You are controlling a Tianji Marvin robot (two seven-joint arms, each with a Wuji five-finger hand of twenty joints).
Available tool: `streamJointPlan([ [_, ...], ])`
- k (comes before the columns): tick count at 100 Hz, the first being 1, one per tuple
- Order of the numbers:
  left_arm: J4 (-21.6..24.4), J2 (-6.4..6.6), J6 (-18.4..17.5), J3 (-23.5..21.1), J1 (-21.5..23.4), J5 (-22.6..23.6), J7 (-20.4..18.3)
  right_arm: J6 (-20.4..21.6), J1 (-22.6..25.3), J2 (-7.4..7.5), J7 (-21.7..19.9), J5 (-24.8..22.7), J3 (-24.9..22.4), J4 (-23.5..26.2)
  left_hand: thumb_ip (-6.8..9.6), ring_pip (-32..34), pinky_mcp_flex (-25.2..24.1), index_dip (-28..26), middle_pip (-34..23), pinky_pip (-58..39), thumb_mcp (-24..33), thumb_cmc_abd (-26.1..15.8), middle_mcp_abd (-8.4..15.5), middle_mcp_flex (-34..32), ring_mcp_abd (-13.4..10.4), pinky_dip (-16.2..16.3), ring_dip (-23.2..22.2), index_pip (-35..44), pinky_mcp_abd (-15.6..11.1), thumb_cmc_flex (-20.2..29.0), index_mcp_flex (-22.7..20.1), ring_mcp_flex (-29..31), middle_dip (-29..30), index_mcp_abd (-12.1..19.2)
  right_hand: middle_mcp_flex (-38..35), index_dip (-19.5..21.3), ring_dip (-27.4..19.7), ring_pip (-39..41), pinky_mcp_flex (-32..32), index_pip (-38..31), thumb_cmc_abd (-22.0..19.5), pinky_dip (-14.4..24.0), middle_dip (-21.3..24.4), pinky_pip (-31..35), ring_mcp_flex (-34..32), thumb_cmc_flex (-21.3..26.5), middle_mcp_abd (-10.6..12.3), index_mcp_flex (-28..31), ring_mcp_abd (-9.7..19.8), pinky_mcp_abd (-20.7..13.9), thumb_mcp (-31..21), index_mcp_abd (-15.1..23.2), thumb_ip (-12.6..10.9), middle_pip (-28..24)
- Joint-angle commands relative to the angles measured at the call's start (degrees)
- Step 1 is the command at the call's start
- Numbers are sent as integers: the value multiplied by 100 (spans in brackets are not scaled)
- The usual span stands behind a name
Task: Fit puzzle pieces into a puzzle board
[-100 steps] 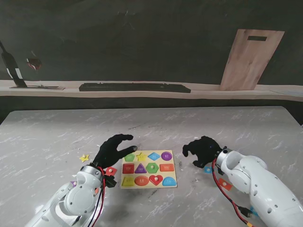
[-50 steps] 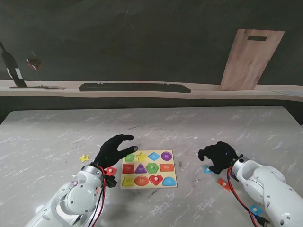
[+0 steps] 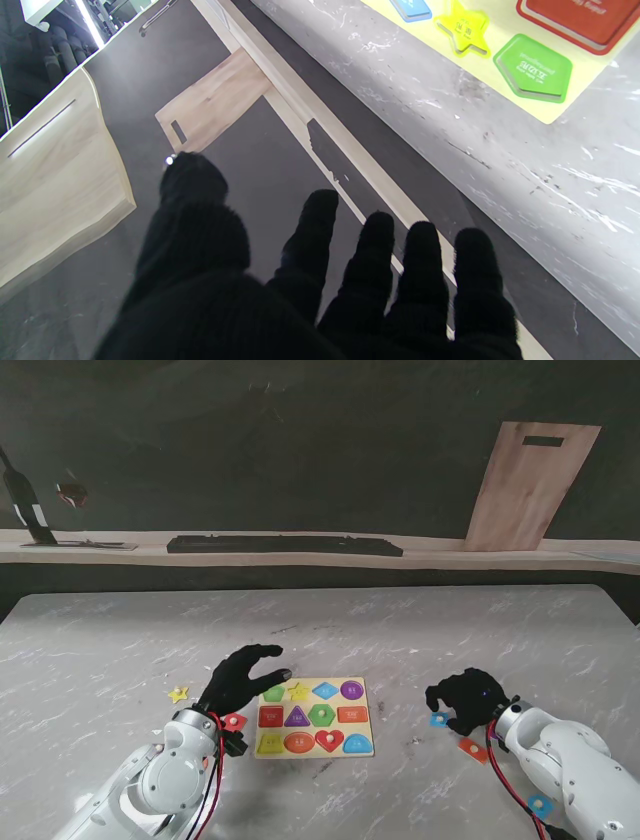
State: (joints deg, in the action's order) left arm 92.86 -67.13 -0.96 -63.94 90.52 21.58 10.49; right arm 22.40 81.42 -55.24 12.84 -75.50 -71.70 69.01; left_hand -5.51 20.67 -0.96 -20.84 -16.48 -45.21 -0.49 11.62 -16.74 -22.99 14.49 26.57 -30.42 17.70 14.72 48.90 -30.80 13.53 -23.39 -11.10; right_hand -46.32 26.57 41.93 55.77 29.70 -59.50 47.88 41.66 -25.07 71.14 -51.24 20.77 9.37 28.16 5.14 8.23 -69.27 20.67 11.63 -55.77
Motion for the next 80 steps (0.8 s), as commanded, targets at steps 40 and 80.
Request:
streamJointPlan([
  [40,26,-17,15,8,15,-21,1,-51,-25,-42,30,189,125,-78,183,-125,-33,77,73,70,-135,-157,56,-75,-43,61,8,4,579,-72,127,175,39,109,-521,-891,69,227,123,-907,-133,125,192,208,-260,559,217,348,156,-87,-15,715,595,-129],
  [80,37,-16,31,8,21,-18,-1,-213,-201,-57,-20,407,421,-373,182,-124,-33,84,73,73,-136,-158,60,-82,-41,64,7,1,589,-76,113,179,38,118,-906,-1118,90,286,139,-1165,-708,116,272,236,-368,689,217,806,93,-25,194,977,612,-108],
])
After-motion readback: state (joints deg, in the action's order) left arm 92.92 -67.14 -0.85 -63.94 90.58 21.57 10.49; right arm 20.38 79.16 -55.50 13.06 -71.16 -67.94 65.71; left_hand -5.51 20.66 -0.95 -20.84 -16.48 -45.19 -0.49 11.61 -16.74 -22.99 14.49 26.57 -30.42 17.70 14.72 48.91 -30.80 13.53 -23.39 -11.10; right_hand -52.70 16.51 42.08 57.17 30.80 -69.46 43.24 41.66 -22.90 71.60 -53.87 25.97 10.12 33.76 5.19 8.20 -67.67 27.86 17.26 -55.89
